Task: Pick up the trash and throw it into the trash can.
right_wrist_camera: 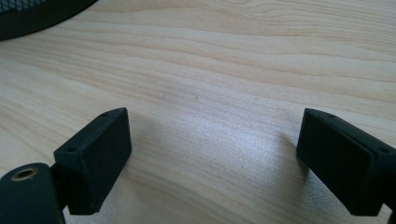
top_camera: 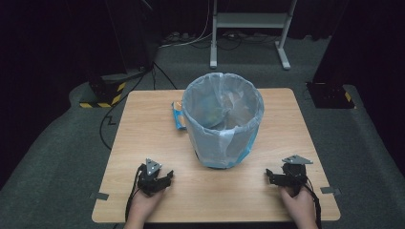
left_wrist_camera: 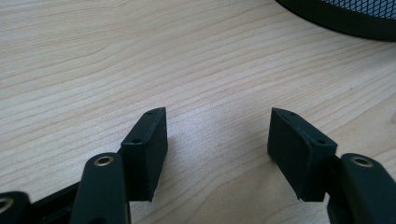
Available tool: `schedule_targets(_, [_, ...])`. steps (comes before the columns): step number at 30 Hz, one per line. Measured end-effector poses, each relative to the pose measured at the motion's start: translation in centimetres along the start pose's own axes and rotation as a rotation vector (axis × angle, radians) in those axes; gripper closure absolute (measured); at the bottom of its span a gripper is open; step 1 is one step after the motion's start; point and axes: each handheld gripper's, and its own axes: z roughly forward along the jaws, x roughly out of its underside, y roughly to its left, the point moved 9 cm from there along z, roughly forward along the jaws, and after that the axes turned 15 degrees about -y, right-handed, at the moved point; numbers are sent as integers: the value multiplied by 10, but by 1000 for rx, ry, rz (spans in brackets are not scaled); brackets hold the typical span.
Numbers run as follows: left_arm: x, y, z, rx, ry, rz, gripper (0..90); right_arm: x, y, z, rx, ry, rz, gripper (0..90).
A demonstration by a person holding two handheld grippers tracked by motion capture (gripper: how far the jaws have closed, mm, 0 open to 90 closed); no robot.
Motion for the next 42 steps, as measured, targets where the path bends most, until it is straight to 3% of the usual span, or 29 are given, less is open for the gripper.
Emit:
schedule_targets(12, [1, 0, -1, -4, -2, -4, 380, 3, 3, -5, 28, -6, 10, 110])
schedule_targets(26, [1, 0, -1, -8, -1, 0, 384, 3, 4, -4, 15, -4, 13, 98])
schedule_targets(33, [-2, -1, 0, 18, 16, 16, 414, 3, 4, -4, 12, -2, 10, 100])
schedule_targets(35, [-7, 1, 4, 19, 21, 12, 429, 3, 4, -4, 13, -2, 10, 100])
schedule_targets(37, [-15, 4, 8, 15, -6, -11, 436, 3, 4, -4, 14, -4, 7, 101])
schedule_targets(42, [-47, 18, 23, -29, -43, -26, 450, 3, 5, -4, 16, -4, 12, 103])
